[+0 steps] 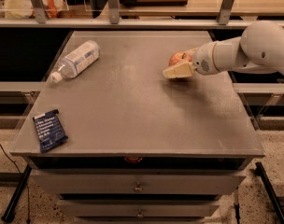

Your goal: Pick apple

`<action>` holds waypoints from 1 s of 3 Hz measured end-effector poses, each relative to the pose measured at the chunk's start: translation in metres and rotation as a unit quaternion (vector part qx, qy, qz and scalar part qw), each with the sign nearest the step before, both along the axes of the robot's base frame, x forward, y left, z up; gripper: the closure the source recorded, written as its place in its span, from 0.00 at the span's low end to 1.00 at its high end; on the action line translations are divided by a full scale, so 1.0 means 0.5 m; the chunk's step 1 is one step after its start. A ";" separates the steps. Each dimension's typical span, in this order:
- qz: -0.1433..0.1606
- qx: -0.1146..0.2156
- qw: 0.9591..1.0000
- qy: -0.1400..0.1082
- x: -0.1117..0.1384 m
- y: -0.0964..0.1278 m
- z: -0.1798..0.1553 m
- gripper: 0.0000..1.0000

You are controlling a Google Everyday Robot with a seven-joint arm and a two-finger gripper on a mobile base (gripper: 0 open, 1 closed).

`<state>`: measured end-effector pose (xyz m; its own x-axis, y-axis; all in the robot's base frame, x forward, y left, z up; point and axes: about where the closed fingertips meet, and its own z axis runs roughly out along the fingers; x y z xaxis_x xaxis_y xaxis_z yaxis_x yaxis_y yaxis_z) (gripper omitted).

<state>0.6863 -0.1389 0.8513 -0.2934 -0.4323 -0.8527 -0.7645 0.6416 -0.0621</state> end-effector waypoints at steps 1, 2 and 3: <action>0.000 0.006 1.000 -0.005 0.012 0.004 0.000 0.61; 0.015 0.008 1.000 -0.025 0.007 0.006 0.041 0.84; 0.046 -0.001 0.997 -0.057 -0.018 0.011 0.119 1.00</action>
Offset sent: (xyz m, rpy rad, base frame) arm -0.0016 -0.0011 0.0520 0.0176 -0.1121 0.0692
